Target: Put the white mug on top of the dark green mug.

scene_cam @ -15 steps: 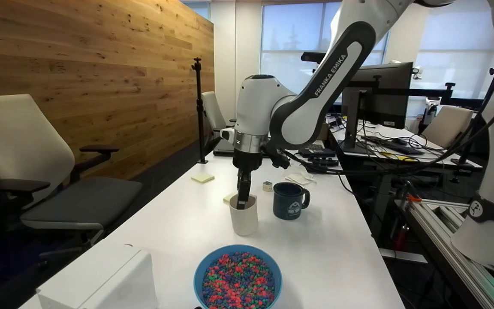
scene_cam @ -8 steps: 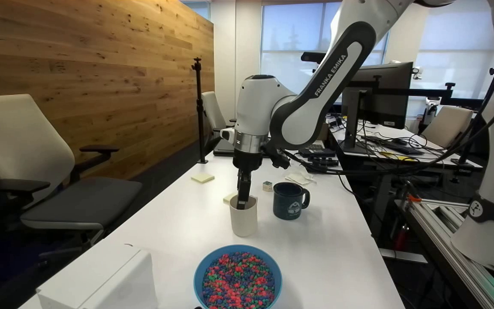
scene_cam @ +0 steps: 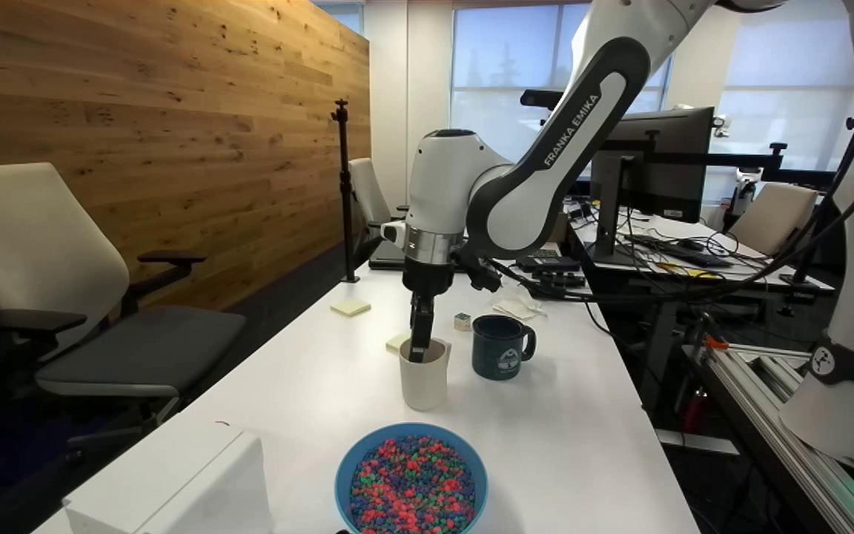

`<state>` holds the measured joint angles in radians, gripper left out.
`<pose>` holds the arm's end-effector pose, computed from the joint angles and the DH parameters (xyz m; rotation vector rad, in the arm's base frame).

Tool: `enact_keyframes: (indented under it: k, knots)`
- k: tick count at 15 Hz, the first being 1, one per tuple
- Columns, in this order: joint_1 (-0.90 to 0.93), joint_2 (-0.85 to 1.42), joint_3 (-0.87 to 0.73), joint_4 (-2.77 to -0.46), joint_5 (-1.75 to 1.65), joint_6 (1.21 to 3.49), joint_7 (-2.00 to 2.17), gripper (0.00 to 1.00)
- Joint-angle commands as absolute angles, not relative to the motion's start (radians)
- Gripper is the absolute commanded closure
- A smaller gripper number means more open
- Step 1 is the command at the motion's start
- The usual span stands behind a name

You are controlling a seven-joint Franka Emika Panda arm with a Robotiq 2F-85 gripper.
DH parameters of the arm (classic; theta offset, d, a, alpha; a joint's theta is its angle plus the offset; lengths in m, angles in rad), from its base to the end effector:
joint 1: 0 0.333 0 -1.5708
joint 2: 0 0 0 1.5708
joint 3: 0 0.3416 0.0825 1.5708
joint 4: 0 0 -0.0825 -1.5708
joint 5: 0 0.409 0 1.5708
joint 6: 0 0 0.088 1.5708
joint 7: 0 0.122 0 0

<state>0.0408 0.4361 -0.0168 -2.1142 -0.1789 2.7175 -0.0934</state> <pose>0.6219 0.0204 0.2083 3.0031 0.4179 0.2476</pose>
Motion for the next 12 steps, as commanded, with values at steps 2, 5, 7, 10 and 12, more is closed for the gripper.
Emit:
enact_keyframes:
  k: [2, 5, 7, 10, 12]
  knots:
    - [0.039, 0.436, -0.015, -2.113, -0.179, 2.715, -0.094, 0.00]
    - [0.034, 0.435, -0.010, -2.115, -0.172, 2.720, -0.100, 0.00]
    - [0.036, 0.430, -0.012, -2.119, -0.175, 2.728, -0.098, 0.00]
    - [0.037, 0.419, -0.016, -2.124, -0.180, 2.735, -0.095, 0.00]
    - [0.038, 0.407, -0.018, -2.131, -0.181, 2.739, -0.092, 0.00]
